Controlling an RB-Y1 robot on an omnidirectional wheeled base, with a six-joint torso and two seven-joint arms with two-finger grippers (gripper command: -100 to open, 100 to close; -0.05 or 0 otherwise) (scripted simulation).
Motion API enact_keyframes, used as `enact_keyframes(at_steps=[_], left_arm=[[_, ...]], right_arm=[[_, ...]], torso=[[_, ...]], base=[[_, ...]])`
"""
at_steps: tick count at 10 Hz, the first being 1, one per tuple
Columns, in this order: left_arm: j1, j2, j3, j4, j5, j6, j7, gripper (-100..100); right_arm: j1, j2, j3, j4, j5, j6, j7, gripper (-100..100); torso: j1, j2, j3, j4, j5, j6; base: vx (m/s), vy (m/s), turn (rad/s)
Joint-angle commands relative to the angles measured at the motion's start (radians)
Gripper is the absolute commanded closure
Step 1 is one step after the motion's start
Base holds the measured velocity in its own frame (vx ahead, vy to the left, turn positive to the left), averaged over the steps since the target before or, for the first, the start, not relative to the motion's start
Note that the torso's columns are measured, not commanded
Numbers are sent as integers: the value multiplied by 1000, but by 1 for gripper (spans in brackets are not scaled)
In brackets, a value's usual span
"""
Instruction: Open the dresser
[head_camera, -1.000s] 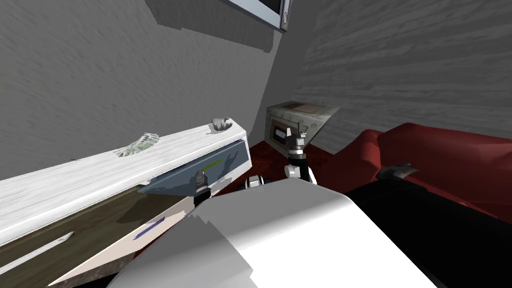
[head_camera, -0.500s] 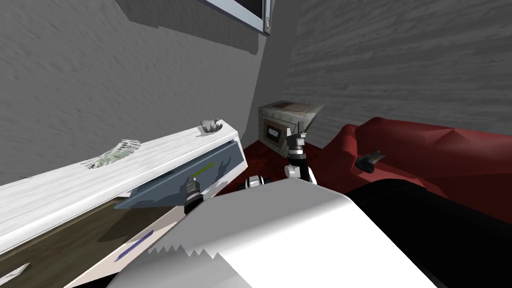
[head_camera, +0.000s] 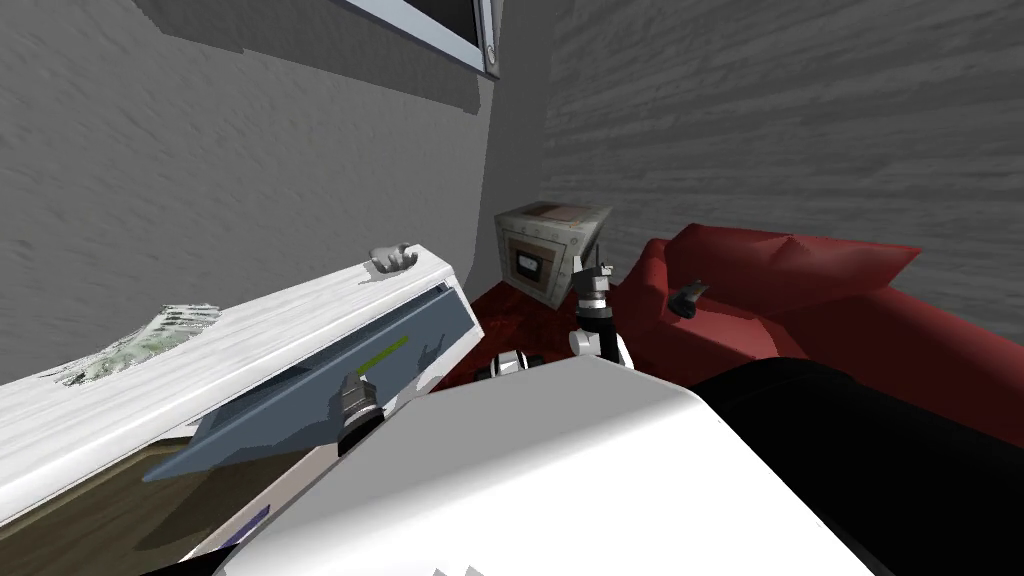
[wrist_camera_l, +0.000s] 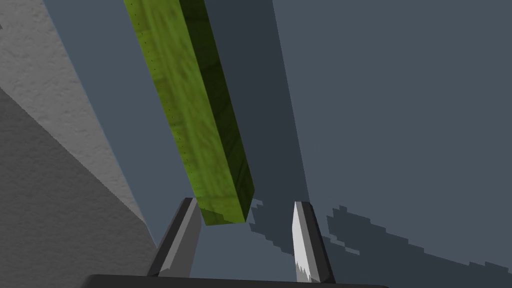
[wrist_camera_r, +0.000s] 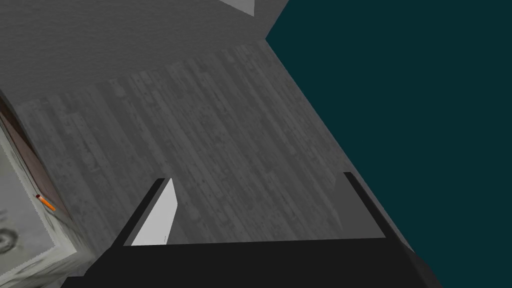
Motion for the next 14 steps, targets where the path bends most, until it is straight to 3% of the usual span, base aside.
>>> enact_keyframes(at_steps=[1, 3, 4, 6, 7, 8, 9, 14], left_arm=[[23, 41, 65, 64, 34, -3, 39, 100], [23, 41, 65, 71, 34, -3, 39, 100], [31, 76, 112, 104, 59, -20, 66, 100], [31, 76, 112, 120, 59, -20, 66, 100], [39, 111, 160, 149, 83, -37, 92, 100], [39, 111, 160, 168, 83, -37, 92, 100], [47, 146, 208, 208, 108, -53, 119, 100], [60, 149, 202, 216, 106, -65, 130, 100]], right_arm=[[0, 0, 0, 0, 0, 0, 0, 0], [0, 0, 0, 0, 0, 0, 0, 0], [0, 0, 0, 0, 0, 0, 0, 0], [0, 0, 0, 0, 0, 0, 0, 0], [0, 0, 0, 0, 0, 0, 0, 0], [0, 0, 0, 0, 0, 0, 0, 0], [0, 0, 0, 0, 0, 0, 0, 0], [0, 0, 0, 0, 0, 0, 0, 0]], torso=[[-2, 1, 1, 1, 1, 2], [-4, 3, 3, 2, 1, 3], [1, 1, 2, 2, 2, 1], [-4, 4, 3, 4, -2, 4], [-3, 3, 2, 4, -1, 2], [-7, 5, 2, 5, -5, 3], [-10, 5, 3, 6, -4, 6], [-18, 10, 5, 8, -10, 3]], base=[[-71, -131, -436], [-52, -84, -118], [-43, -114, -297], [-29, -61, -164], [-21, -91, -308], [-30, -91, -272], [-55, -145, -320], [-67, -119, -38]])
